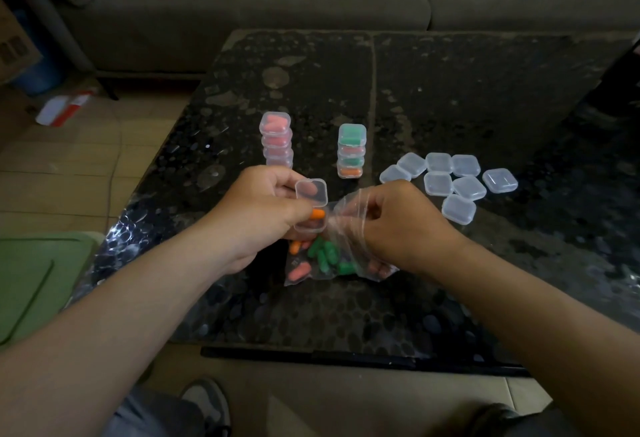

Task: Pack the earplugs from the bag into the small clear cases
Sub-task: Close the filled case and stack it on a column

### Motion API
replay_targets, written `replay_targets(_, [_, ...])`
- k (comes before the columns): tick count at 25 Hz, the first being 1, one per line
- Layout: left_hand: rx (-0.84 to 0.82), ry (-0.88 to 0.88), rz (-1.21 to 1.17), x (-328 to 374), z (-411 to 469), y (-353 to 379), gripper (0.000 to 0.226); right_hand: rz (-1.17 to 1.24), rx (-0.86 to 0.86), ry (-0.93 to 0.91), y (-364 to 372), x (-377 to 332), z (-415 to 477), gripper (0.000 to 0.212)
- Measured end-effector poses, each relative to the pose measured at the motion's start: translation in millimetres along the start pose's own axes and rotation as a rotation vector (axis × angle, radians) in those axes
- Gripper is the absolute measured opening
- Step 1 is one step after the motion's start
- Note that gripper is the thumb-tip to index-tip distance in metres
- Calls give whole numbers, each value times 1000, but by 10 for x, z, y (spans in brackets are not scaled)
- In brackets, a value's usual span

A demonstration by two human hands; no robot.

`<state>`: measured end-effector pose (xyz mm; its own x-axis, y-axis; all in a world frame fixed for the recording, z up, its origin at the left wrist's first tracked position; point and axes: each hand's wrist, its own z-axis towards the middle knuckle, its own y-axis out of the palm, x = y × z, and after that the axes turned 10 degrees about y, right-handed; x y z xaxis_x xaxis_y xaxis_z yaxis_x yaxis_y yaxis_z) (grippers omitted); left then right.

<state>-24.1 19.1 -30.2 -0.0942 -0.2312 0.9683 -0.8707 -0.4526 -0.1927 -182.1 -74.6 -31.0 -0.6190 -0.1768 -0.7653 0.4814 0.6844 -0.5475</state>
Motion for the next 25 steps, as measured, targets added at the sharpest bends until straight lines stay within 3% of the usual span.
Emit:
replay_targets(9, [-13, -12, -19, -34, 28, -29, 22, 57, -113, 34, 18, -32, -13, 8])
replay_targets(25, [-13, -13, -1, -41, 7, -2, 21, -127, -29, -2, -21, -99, -55, 18])
